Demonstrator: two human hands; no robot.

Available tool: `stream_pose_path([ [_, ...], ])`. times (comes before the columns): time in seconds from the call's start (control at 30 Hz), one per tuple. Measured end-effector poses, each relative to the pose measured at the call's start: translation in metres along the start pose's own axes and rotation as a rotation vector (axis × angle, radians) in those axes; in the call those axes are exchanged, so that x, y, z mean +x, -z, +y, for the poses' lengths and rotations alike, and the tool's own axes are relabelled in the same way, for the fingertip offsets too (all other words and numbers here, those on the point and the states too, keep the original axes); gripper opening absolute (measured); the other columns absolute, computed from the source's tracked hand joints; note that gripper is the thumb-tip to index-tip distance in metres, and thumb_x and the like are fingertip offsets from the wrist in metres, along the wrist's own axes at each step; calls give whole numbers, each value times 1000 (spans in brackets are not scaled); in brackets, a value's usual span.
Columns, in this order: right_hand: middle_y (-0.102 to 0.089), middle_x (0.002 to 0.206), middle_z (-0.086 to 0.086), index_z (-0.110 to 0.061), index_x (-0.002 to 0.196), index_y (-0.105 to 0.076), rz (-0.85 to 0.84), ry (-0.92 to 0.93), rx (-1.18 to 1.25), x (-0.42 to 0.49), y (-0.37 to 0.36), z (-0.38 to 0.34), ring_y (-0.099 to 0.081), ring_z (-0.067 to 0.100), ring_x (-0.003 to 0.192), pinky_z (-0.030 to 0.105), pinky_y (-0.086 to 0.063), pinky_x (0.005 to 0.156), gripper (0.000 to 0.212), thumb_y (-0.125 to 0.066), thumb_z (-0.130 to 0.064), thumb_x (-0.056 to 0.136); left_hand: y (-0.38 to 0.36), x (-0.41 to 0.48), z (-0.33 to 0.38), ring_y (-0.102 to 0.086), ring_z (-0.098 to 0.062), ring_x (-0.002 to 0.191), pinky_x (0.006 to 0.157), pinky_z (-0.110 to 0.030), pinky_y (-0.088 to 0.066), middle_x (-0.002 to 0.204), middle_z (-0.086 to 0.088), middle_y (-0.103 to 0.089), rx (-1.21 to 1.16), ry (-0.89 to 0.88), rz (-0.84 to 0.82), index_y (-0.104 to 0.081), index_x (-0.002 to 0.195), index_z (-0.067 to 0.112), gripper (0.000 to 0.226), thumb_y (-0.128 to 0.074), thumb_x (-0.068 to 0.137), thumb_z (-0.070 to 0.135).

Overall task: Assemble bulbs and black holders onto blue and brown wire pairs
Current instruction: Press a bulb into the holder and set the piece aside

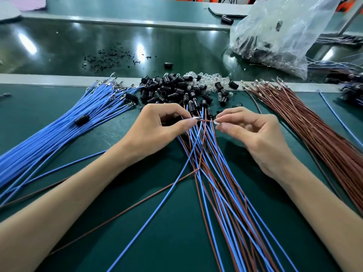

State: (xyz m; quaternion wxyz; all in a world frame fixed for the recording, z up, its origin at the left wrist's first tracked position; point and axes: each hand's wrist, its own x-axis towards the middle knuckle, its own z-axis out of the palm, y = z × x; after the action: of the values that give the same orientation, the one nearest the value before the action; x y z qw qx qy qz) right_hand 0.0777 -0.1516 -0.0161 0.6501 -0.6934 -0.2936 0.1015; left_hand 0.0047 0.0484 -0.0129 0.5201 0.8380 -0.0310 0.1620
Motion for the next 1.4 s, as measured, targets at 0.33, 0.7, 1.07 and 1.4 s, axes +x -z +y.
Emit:
stream_pose_path([
  [0.33, -67, 92, 2, -18, 83, -71, 67, 119, -159, -3, -8, -2, -67, 13, 84, 21, -53, 79, 9, -72, -10, 79, -2, 0, 1, -54, -4, 64, 62, -20, -41, 66, 2, -66, -23, -9, -24, -69, 78, 19, 6, -70, 84, 18],
  [0.7, -66, 89, 1, -17, 86, -70, -10, 156, -294, -7, -18, -1, -65, 21, 73, 40, -57, 67, 10, -63, -10, 89, -13, -4, 13, -54, 6, 65, 66, -9, -38, 70, 12, -64, 15, -102, -71, -72, 83, 8, 16, -70, 79, 24],
  [1.07, -65, 68, -10, -20, 90, -67, 7, 57, 22, -3, -12, -3, -59, 3, 62, 14, -48, 64, 9, -64, -13, 85, -10, -6, 10, -55, -6, 67, 64, -19, -42, 72, -3, -65, -108, -18, -80, -71, 82, 9, 6, -67, 85, 11],
  [1.4, -73, 76, -5, -25, 92, -73, 15, 84, 23, -5, -15, -2, -65, 5, 66, 15, -52, 66, 13, -68, -23, 81, -9, -7, 12, -54, -4, 64, 62, -16, -42, 70, -5, -67, -100, 21, -116, -72, 79, 11, 10, -66, 86, 10],
])
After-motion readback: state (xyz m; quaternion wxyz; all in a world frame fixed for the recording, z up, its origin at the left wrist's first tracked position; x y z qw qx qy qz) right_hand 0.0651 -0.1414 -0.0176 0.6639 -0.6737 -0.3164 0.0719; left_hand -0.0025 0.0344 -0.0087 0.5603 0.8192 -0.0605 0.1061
